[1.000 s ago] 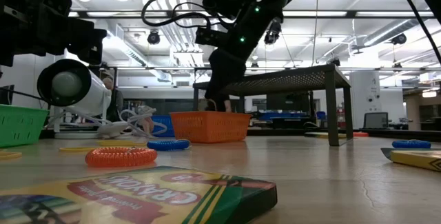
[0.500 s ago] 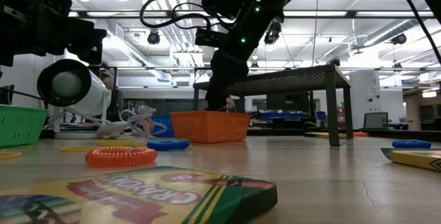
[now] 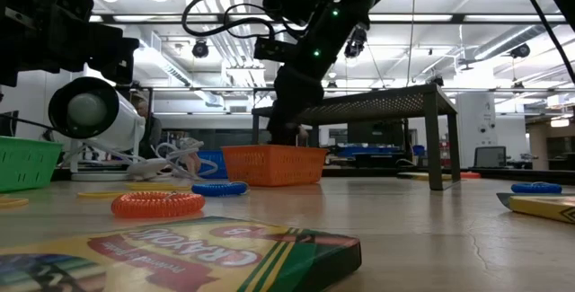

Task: Pick & Place Office Desk Supplies
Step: Put the yellow rubber band into the orange bin

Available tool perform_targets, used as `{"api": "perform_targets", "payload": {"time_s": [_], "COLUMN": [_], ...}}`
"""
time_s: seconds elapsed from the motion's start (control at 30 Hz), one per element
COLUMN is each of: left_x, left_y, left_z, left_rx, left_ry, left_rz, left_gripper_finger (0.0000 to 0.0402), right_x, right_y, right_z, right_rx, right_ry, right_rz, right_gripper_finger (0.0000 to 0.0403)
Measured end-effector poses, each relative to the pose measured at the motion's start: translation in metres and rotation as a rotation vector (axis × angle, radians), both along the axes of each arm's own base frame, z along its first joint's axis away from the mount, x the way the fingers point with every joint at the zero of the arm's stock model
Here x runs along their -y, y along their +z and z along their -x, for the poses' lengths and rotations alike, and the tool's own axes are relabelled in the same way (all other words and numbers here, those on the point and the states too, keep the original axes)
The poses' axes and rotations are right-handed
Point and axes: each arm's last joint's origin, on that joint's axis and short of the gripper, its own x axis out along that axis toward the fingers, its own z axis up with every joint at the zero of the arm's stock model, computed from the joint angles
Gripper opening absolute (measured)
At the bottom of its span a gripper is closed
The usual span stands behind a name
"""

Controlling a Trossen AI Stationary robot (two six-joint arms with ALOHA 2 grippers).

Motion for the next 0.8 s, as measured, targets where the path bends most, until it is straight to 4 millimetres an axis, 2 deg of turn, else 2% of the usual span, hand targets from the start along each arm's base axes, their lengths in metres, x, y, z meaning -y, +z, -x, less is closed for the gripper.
{"api": "perform_targets", "payload": {"time_s": [0.17, 0.3, 0.4, 0.6, 0.8], "left_x": [0.0, 0.0, 0.0, 0.0, 0.0], "left_y": [0.0, 0.0, 0.0, -0.001, -0.001], "left_z": [0.0, 0.0, 0.0, -0.001, -0.001], "left_rx": [0.0, 0.0, -0.002, -0.008, -0.017], "left_ry": [0.0, 0.0, 0.0, 0.0, 0.0], "left_rz": [0.0, 0.0, 0.001, 0.003, 0.006], "left_gripper_finger": [0.0134, 0.0134, 0.0134, 0.0134, 0.0134], "right_x": [-0.019, -0.042, -0.059, -0.093, -0.126], "right_y": [0.01, 0.04, 0.054, 0.089, 0.117], "right_z": [-0.004, -0.002, 0.002, 0.021, 0.052], "right_rx": [0.056, 0.165, 0.197, 0.284, 0.304], "right_ry": [0.054, 0.093, 0.122, 0.105, 0.125], "right_rz": [0.056, 0.145, 0.191, 0.208, 0.14], "right_gripper_finger": [0.0061, 0.0061, 0.0062, 0.0063, 0.0071]}}
